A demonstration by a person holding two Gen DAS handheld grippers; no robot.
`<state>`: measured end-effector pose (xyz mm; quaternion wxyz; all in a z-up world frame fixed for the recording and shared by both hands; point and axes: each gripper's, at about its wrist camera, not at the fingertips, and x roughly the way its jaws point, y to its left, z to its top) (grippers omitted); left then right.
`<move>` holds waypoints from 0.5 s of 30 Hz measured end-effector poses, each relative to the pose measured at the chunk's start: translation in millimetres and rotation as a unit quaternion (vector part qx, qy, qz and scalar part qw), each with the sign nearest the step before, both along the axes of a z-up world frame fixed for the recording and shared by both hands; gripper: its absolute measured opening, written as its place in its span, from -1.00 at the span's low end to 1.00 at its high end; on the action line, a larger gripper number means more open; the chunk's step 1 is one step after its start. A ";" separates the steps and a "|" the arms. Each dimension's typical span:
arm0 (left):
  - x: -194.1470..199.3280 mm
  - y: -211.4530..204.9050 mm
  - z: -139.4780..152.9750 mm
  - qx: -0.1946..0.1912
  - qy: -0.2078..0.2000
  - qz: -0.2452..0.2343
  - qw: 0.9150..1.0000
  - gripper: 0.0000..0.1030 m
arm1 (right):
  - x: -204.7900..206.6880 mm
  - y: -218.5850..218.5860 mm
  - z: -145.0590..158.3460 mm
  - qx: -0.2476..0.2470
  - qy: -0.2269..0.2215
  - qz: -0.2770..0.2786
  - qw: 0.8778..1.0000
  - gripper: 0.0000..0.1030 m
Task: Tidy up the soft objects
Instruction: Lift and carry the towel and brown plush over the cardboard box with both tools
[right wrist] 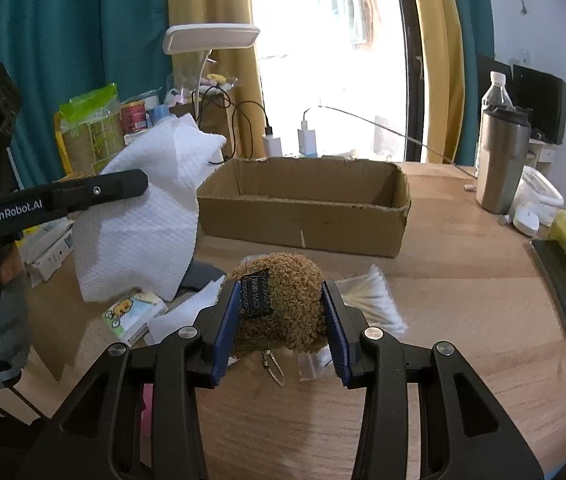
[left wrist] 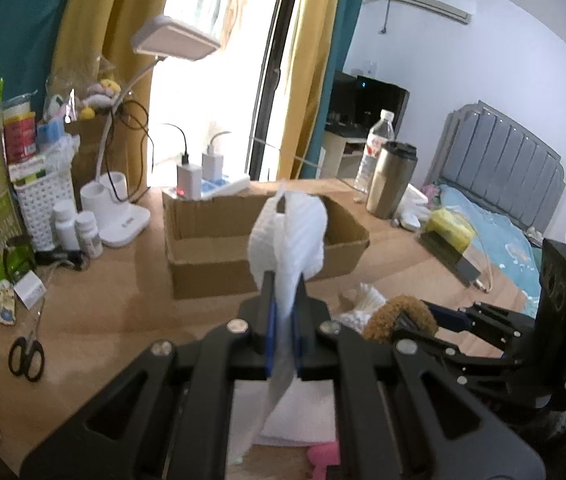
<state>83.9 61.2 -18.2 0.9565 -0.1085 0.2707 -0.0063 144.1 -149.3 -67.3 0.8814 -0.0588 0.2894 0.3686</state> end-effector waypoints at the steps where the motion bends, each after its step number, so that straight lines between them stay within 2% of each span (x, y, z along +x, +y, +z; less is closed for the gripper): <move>1: -0.3 0.7 1.5 0.000 -0.002 0.001 1.000 -0.88 | 0.5 -0.3 1.2 0.000 -0.001 -0.001 1.000 -0.16; 15: 14.3 14.6 25.7 0.014 -0.025 0.014 0.999 -0.88 | 27.1 -0.9 18.7 0.006 -0.020 -0.010 1.000 -0.16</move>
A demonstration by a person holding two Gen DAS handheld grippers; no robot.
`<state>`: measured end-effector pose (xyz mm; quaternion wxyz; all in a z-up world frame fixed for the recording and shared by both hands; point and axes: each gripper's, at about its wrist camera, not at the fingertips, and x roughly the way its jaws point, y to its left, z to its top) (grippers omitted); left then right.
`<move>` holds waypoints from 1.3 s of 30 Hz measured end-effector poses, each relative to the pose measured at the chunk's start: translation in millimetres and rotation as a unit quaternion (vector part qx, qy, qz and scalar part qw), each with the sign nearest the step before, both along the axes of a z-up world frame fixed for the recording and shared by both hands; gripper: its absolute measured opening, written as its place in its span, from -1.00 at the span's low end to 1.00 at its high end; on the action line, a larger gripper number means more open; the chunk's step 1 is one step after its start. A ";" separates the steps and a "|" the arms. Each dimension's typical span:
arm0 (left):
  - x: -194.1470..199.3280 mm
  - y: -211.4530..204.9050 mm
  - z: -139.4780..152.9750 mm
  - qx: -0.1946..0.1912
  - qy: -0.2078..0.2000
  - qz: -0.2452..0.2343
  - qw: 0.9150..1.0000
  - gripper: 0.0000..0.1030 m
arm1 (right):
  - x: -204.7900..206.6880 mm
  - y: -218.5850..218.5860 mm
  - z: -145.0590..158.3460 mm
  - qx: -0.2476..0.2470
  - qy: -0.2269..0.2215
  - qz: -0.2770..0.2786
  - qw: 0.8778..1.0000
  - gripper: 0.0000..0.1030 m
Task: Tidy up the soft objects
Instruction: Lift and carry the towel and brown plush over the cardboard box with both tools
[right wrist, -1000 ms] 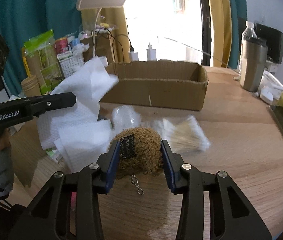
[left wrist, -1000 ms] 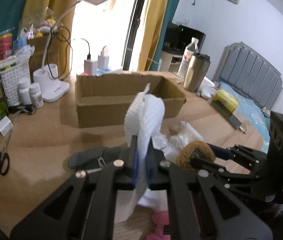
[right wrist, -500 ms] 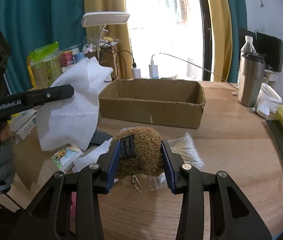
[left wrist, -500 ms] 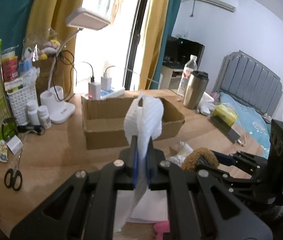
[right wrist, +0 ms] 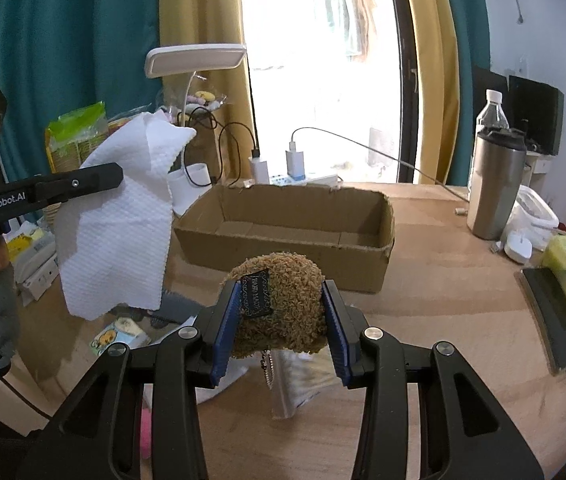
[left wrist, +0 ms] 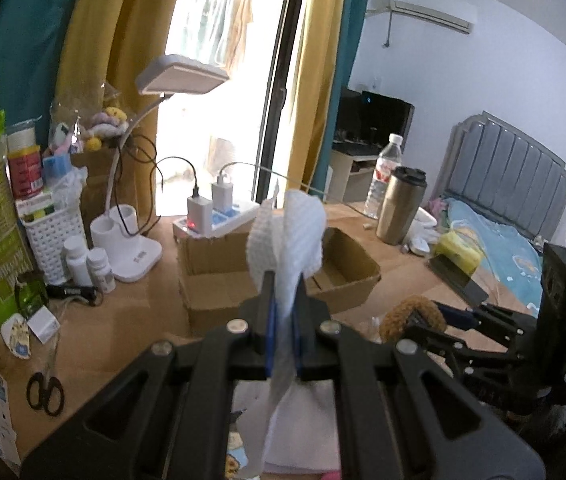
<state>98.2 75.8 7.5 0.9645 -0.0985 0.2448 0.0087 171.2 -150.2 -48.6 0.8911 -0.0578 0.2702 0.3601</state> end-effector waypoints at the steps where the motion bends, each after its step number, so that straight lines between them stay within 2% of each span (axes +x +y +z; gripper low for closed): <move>1: 1.6 1.6 1.8 0.000 -0.002 0.002 1.000 -0.88 | 1.8 0.2 1.1 0.001 -0.001 0.000 1.000 -0.16; 17: 32.9 25.6 4.6 0.000 -0.004 0.019 1.000 -0.88 | 45.3 10.2 16.3 0.001 -0.018 -0.006 1.000 -0.16; 39: 87.9 48.1 -12.7 -0.008 0.009 0.024 1.000 -0.88 | 101.2 22.8 9.9 -0.002 -0.011 -0.023 1.000 -0.16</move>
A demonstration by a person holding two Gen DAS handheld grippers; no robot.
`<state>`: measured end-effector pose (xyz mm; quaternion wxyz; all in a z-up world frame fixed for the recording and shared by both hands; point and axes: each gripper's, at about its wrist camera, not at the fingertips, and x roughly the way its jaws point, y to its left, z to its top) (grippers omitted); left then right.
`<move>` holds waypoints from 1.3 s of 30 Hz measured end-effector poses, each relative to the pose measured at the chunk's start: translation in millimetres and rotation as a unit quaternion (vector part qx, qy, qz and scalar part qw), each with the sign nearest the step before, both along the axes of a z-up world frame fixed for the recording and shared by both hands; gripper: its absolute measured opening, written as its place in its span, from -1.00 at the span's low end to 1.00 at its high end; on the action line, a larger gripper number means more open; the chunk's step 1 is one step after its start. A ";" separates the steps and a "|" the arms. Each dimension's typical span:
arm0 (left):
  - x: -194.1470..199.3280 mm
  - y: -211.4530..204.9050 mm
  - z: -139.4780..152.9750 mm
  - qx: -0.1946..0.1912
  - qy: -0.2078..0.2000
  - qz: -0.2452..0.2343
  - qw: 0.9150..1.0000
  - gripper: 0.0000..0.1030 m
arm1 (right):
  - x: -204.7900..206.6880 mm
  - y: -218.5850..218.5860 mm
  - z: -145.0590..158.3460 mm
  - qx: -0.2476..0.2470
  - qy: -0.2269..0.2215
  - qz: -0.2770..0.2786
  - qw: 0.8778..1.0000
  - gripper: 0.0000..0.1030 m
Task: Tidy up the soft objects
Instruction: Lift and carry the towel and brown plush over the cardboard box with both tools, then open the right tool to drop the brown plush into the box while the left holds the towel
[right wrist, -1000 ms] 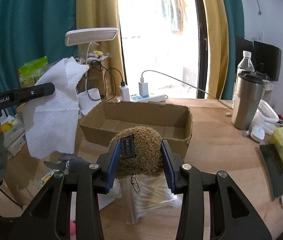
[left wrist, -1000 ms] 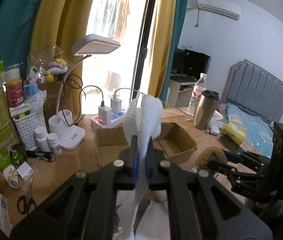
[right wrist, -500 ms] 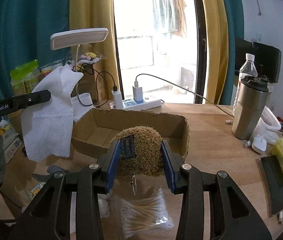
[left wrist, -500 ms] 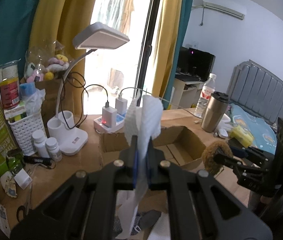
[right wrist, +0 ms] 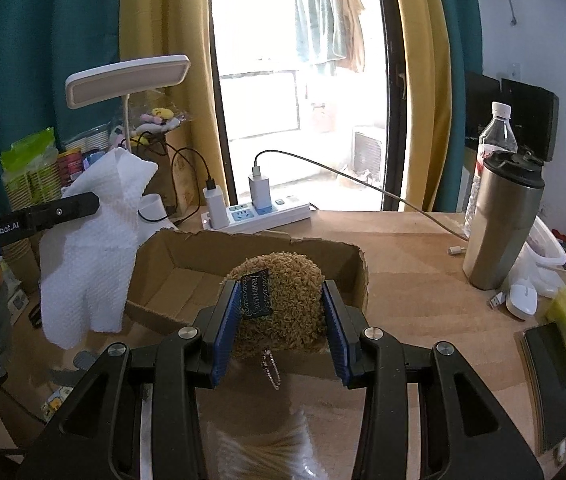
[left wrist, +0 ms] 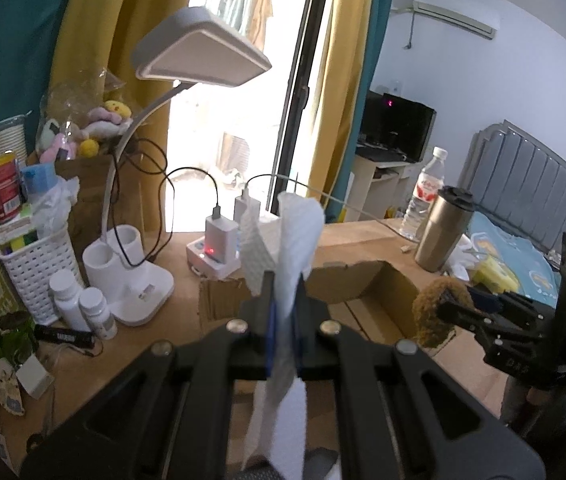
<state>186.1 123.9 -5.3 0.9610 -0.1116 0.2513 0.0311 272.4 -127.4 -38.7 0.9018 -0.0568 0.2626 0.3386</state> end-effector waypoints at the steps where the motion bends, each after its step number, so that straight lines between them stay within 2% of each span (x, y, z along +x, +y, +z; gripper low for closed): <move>1: 2.7 1.0 -0.8 0.000 0.000 0.000 1.000 -0.88 | 2.0 1.0 -0.1 -0.001 0.000 0.000 1.000 -0.16; 19: 44.8 10.9 -30.8 -0.011 0.019 -0.006 1.000 -0.88 | 37.1 16.3 -12.8 -0.007 0.012 -0.002 1.000 -0.16; 28: 63.0 14.8 -61.3 -0.026 0.059 -0.008 0.998 -0.88 | 47.9 23.8 -25.6 -0.018 0.026 -0.002 1.000 -0.16; 39: 82.5 7.7 -90.1 -0.032 0.142 -0.022 0.989 -0.81 | 51.8 30.3 -38.8 -0.030 0.043 -0.003 0.999 -0.14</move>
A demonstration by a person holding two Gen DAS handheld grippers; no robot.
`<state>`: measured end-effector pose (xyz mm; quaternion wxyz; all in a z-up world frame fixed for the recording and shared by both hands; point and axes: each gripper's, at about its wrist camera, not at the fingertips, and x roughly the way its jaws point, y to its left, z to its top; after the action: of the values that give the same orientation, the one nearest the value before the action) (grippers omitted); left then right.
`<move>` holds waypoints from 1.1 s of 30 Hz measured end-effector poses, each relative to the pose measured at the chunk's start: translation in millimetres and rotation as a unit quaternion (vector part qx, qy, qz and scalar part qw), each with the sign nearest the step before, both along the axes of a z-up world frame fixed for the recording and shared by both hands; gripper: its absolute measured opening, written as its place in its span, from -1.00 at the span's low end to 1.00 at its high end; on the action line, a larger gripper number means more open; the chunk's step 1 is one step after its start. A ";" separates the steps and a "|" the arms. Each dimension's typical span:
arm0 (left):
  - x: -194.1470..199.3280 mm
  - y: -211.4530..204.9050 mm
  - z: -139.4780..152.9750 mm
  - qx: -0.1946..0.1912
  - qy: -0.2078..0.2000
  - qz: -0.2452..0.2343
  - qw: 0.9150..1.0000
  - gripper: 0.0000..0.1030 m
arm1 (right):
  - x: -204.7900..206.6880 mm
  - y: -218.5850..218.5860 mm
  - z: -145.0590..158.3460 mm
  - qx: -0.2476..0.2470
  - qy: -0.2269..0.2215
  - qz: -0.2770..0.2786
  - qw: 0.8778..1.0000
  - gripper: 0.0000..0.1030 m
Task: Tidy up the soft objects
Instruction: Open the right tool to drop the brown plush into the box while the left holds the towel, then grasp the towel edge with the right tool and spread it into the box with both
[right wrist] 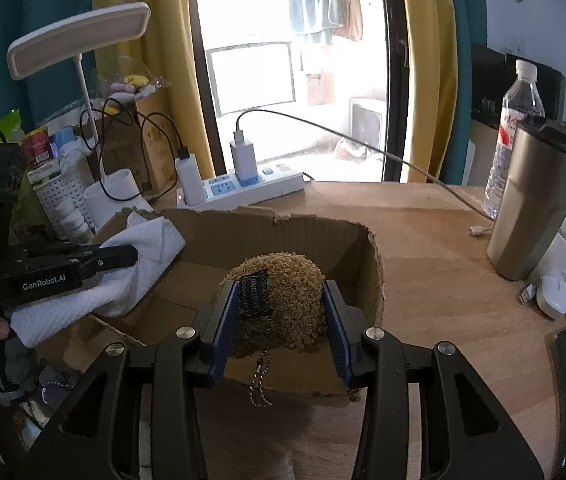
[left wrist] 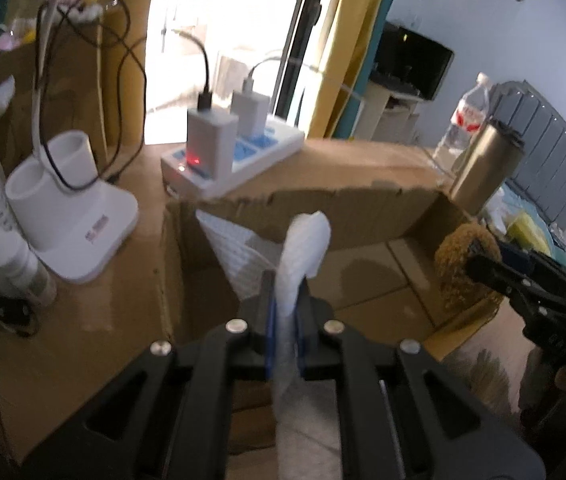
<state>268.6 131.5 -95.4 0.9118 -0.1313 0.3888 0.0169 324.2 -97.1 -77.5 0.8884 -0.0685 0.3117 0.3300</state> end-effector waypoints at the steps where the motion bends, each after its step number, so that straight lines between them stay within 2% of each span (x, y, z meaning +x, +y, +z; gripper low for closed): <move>1: -0.6 -0.1 -0.7 0.005 0.004 0.001 1.000 -0.72 | 0.6 0.5 -1.6 -0.002 0.003 -0.001 1.000 -0.14; 2: 1.1 0.1 -2.6 0.002 0.012 0.000 1.000 -0.63 | 1.1 1.0 -3.3 -0.003 0.006 -0.001 1.000 -0.14; 6: 1.0 -1.8 -1.4 0.006 0.021 -0.004 1.000 -0.58 | 1.6 1.8 -7.7 -0.009 0.018 -0.003 1.000 -0.08; 9: -2.2 -2.1 1.5 0.011 0.017 -0.001 1.000 -0.24 | 1.0 1.5 -8.8 -0.011 0.024 -0.004 1.000 0.00; 10: -4.3 -1.0 3.6 0.008 0.013 0.000 1.000 -0.02 | 0.7 1.1 -8.5 -0.011 0.024 -0.004 1.000 0.03; 11: -7.1 -0.4 7.0 0.004 0.006 0.001 1.000 0.08 | 0.5 1.0 -8.4 -0.011 0.025 -0.005 1.000 0.13; 13: -10.1 0.3 12.1 0.006 -0.002 0.004 1.000 0.09 | 0.2 0.0 -8.0 -0.010 0.028 -0.006 1.000 0.20; 19: -21.4 2.6 25.1 0.018 -0.017 0.014 1.000 0.10 | -5.5 -2.5 -4.1 -0.005 0.025 -0.006 1.000 0.21; 33: -56.6 2.8 41.2 0.017 -0.039 0.028 0.999 0.15 | -25.1 -11.6 6.3 0.003 0.013 -0.007 1.000 0.21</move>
<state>212.0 134.4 -54.2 0.9275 -0.1274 0.3488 0.0438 299.1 -108.7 -71.2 0.8868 -0.0587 0.3230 0.3254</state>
